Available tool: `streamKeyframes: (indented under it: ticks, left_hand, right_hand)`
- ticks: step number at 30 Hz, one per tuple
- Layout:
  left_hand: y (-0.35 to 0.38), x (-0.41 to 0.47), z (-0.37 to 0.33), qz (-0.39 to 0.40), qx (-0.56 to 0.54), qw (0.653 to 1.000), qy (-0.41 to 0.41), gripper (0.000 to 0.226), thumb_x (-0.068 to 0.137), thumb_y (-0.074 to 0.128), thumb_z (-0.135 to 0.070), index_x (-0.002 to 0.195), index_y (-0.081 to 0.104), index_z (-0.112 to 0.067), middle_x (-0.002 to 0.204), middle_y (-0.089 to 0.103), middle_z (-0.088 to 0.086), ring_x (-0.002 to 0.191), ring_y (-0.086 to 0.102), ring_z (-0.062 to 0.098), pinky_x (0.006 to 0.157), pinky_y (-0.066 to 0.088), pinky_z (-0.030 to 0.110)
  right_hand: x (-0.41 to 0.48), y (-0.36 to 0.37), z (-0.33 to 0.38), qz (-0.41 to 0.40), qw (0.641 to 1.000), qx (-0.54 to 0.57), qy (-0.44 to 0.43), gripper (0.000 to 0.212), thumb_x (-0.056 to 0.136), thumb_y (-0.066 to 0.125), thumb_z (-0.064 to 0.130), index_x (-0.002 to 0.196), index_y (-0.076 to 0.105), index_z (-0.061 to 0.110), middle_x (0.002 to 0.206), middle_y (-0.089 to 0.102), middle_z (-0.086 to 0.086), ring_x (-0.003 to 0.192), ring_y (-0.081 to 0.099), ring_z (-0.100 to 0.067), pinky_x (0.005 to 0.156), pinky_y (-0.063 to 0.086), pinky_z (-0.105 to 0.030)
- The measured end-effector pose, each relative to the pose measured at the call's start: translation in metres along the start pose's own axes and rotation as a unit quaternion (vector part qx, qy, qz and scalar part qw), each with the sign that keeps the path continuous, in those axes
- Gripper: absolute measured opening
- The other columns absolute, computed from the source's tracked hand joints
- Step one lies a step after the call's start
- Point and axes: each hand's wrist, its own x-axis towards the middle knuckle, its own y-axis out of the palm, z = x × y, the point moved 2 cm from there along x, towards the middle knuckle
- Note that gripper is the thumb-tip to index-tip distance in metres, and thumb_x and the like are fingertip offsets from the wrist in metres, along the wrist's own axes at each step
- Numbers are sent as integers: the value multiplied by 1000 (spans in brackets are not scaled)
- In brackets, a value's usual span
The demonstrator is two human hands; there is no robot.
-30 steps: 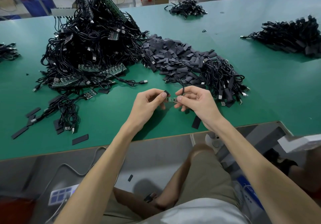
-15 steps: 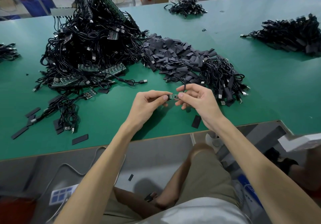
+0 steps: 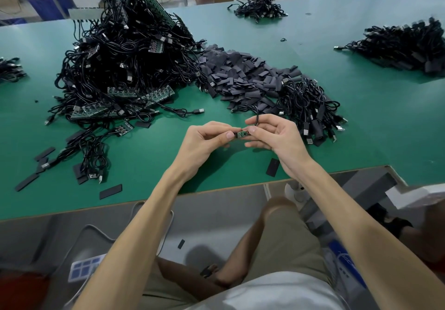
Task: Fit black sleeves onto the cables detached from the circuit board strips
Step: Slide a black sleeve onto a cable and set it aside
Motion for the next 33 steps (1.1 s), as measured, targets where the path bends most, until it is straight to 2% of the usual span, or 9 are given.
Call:
streamKeyframes:
  ticks: [4,8,16,19,22,25,28,33]
  left_hand:
    - [2,1,1,3,9,1000,-9,23,89,71,3,111,73,3,111,71,20,92,65,14,85,51,23]
    - [6,1,1,3,60,998,-15,24,85,74,6,106,72,-5,103,73,10,92,66,13,89,52,24]
    - [10,1,2,-26,199,980,12,20,90,75,-9,108,76,-16,89,76,-10,83,71,7,84,51,19]
    - [15,-1,-2,-20,288,955,69,23,98,66,-11,120,72,-12,93,69,-8,81,65,3,82,47,13]
    - [21,-2,-2,4,352,933,77,32,103,59,-16,133,63,-11,106,61,-4,93,55,5,84,37,8]
    - [24,-4,-1,20,367,928,63,38,104,56,-16,141,55,-9,110,55,-4,100,51,8,88,35,14]
    - [24,-4,-2,22,383,921,60,39,104,54,-15,142,54,-9,113,58,2,104,54,17,88,36,20]
    - [25,-3,-1,27,392,919,34,44,106,52,-23,148,48,-11,121,60,5,110,55,21,90,38,25]
  right_hand:
    - [0,0,-1,4,1000,-14,-1,17,94,67,-3,111,69,-2,94,74,-18,80,75,-24,71,62,-28]
    - [-1,0,0,2,1000,-14,-6,16,94,67,-3,110,69,-1,90,77,-13,78,74,-21,71,62,-27]
    - [-1,0,0,-1,1000,-9,-1,15,95,67,-1,110,69,0,92,77,-14,81,76,-22,69,63,-28]
    - [-1,0,1,-4,1000,-2,2,15,95,67,-1,110,69,0,92,76,-14,81,76,-22,69,62,-28]
    - [-2,0,1,-3,1000,-1,3,15,95,67,0,109,70,1,94,76,-16,82,76,-23,69,62,-28]
    - [-2,1,1,6,1000,-6,3,15,95,67,0,110,70,1,94,77,-16,82,76,-24,69,62,-28]
    - [-1,2,1,12,1000,-2,4,16,95,67,0,110,69,0,93,77,-14,81,77,-23,68,62,-27]
    - [0,1,2,-4,1000,-3,-18,19,95,67,2,113,67,-5,96,77,-15,82,77,-25,60,58,-24]
